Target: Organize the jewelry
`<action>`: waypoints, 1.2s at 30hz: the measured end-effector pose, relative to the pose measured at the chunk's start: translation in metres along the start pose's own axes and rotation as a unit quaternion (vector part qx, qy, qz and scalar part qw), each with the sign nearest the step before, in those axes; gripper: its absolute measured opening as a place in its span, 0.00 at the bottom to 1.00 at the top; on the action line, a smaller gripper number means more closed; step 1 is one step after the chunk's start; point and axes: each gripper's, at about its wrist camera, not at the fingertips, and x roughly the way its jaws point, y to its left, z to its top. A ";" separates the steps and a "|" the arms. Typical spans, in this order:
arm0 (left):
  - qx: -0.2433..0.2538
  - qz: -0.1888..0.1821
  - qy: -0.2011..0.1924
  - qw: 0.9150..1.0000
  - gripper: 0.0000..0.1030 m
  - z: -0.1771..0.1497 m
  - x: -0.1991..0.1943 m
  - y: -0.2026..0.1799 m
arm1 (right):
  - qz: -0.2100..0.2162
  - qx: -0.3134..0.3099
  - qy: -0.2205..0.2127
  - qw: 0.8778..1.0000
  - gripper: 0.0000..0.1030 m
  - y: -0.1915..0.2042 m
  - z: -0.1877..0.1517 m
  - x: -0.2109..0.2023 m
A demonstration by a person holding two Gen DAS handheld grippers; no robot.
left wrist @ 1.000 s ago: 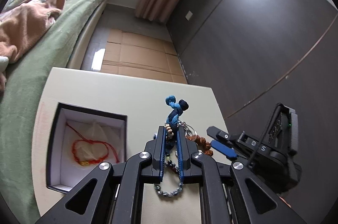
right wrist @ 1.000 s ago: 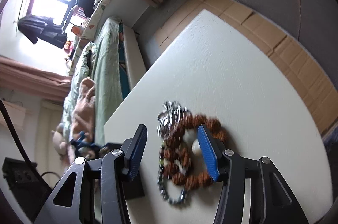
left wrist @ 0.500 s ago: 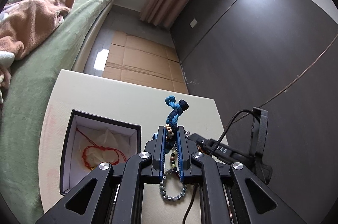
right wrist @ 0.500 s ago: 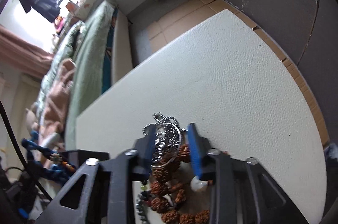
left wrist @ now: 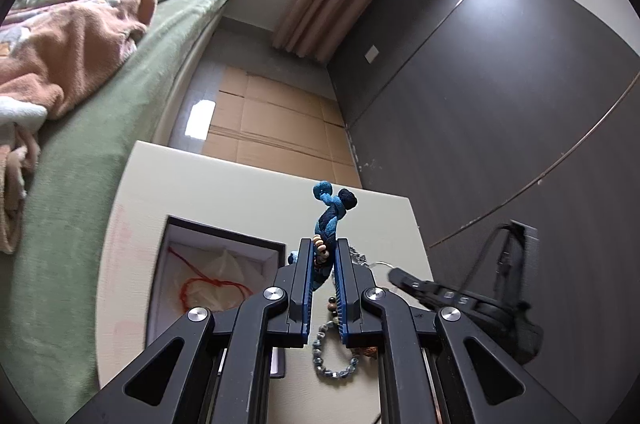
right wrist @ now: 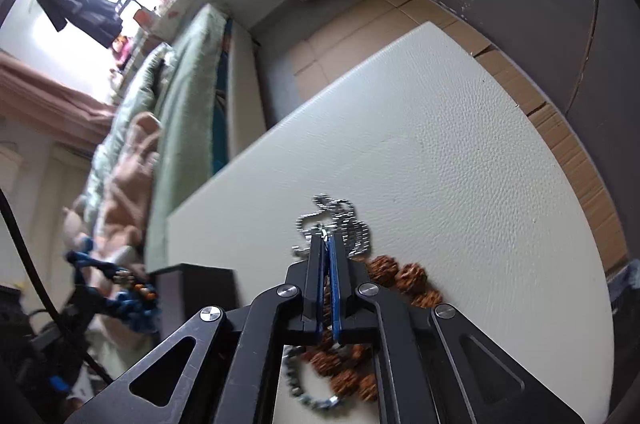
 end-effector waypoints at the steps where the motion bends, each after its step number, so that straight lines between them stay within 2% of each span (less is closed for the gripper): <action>1: -0.001 0.002 -0.002 1.000 0.10 0.000 -0.003 0.002 | 0.012 0.004 -0.003 1.000 0.04 0.000 -0.002 -0.006; 9: -0.023 0.026 0.004 0.999 0.10 0.000 -0.011 0.024 | 0.100 0.004 -0.020 0.995 0.04 0.026 -0.018 -0.033; 11: -0.024 0.045 0.019 0.999 0.10 0.000 -0.005 0.031 | 0.113 -0.004 -0.025 0.993 0.04 0.036 -0.024 -0.040; 14: -0.045 0.034 0.041 0.998 0.10 -0.001 0.003 0.044 | 0.123 -0.018 -0.032 0.992 0.04 0.050 -0.031 -0.045; 17: -0.060 0.051 0.072 0.994 0.12 -0.002 0.011 0.053 | 0.136 -0.029 -0.029 0.990 0.04 0.061 -0.037 -0.046; 18: -0.064 0.055 0.078 0.993 0.17 -0.003 0.014 0.056 | 0.136 -0.032 -0.026 0.990 0.04 0.064 -0.040 -0.045; 20: -0.076 0.055 0.084 0.992 0.43 -0.005 0.017 0.061 | 0.145 -0.041 -0.019 0.988 0.04 0.071 -0.044 -0.042; 21: -0.080 0.057 0.078 0.992 0.72 -0.004 0.016 0.062 | 0.147 -0.045 -0.017 0.988 0.04 0.073 -0.045 -0.041; 22: -0.082 0.058 0.070 0.992 0.90 -0.003 0.013 0.063 | 0.149 -0.050 -0.014 0.987 0.04 0.076 -0.047 -0.040; 26: -0.082 0.063 0.033 0.994 0.91 0.004 -0.005 0.064 | 0.163 -0.061 -0.002 0.985 0.04 0.085 -0.053 -0.033; 36: -0.110 0.101 -0.022 0.989 0.91 0.012 -0.030 0.082 | 0.195 -0.062 0.019 0.979 0.04 0.113 -0.064 0.004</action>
